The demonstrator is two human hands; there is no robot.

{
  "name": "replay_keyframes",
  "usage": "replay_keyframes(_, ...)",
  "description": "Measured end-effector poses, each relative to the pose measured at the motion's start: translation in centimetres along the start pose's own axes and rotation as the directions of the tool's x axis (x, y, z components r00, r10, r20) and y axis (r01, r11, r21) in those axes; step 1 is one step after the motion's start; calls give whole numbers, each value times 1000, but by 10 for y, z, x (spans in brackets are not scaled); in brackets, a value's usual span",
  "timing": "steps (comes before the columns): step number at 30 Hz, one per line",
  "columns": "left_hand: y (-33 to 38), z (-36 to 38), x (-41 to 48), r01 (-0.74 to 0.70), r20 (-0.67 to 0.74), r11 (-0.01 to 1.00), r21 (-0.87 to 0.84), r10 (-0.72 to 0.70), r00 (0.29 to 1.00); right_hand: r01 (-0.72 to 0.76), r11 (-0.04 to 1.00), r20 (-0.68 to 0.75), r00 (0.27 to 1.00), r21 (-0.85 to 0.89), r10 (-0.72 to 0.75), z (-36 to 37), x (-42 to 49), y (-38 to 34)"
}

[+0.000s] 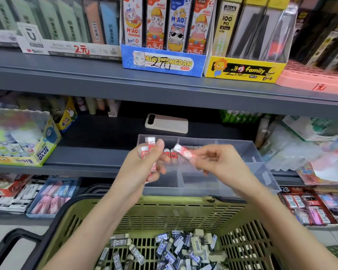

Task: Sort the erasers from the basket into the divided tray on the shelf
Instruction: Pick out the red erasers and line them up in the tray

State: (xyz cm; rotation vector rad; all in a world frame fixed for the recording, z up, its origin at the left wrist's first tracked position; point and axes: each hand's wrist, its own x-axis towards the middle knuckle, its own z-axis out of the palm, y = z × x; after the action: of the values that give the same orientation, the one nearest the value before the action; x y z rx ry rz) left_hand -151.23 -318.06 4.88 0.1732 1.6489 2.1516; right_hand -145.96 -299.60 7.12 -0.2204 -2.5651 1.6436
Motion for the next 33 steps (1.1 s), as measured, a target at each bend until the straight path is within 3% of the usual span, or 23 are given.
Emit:
replay_keyframes(3,-5,9,1,-2,11,999,33,2,1000,-97,914,-269,963,-395,-14,-44,14,19)
replay_keyframes(6,-8,11,3,-6,-1,999,35,6,1000,-208,738,-283,959,-642,24,-60,30,29)
replay_keyframes(9,-8,11,4,-23,-5,999,40,23,1000,-216,593,-236,971,-776,46,-56,48,32)
replay_keyframes(15,-9,8,4,-29,-15,999,29,30,999,-254,464,-225,967,-848,118,-45,74,32)
replay_keyframes(19,-12,5,2,-36,-2,999,19,36,999,-228,450,-237,971,-864,36,-39,70,45)
replay_keyframes(24,-14,3,1,-28,1,1000,13,28,1000,-142,330,-162,986,-933,-33,-38,65,54)
replay_keyframes(29,-13,2,2,-6,1,1000,8,6,1000,-110,533,-123,992,-839,11,-55,66,52)
replay_keyframes(33,-13,3,2,-1,9,1000,15,1,1000,-107,448,-92,994,-887,56,-53,65,52)
